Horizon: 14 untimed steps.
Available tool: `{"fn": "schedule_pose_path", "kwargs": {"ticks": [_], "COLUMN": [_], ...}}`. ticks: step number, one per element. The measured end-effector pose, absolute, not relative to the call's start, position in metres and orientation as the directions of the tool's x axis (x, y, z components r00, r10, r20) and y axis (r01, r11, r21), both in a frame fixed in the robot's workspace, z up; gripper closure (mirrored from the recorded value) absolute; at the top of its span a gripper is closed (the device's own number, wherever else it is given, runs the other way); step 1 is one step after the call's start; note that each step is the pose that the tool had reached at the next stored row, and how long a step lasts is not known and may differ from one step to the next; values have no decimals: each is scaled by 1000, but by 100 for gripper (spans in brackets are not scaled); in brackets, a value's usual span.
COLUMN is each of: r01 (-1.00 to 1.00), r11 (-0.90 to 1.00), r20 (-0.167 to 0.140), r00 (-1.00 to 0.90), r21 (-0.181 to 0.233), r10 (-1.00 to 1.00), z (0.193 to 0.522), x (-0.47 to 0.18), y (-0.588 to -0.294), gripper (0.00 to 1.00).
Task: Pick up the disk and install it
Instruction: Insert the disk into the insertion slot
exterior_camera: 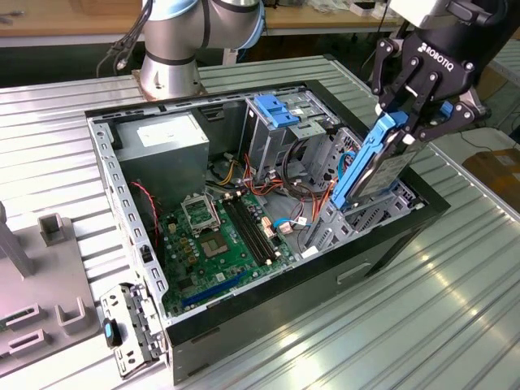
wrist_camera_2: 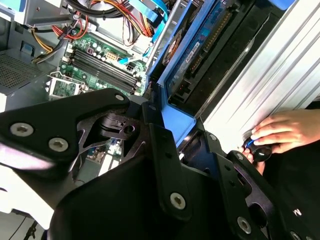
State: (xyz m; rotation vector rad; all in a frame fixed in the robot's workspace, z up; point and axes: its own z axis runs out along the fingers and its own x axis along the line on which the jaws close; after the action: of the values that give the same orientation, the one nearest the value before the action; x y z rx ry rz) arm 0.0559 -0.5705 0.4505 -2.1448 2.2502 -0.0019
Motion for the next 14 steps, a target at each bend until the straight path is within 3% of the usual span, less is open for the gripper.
{"fn": "schedule_pose_path", "kwargs": {"ticks": [14], "r01": [-999], "r11": [48], "r20": [-23], "r00": [-48], "r21": [-24], "r10": [-999], "z": [422], "x": [56], "y": [-571], "gripper": [63]}}
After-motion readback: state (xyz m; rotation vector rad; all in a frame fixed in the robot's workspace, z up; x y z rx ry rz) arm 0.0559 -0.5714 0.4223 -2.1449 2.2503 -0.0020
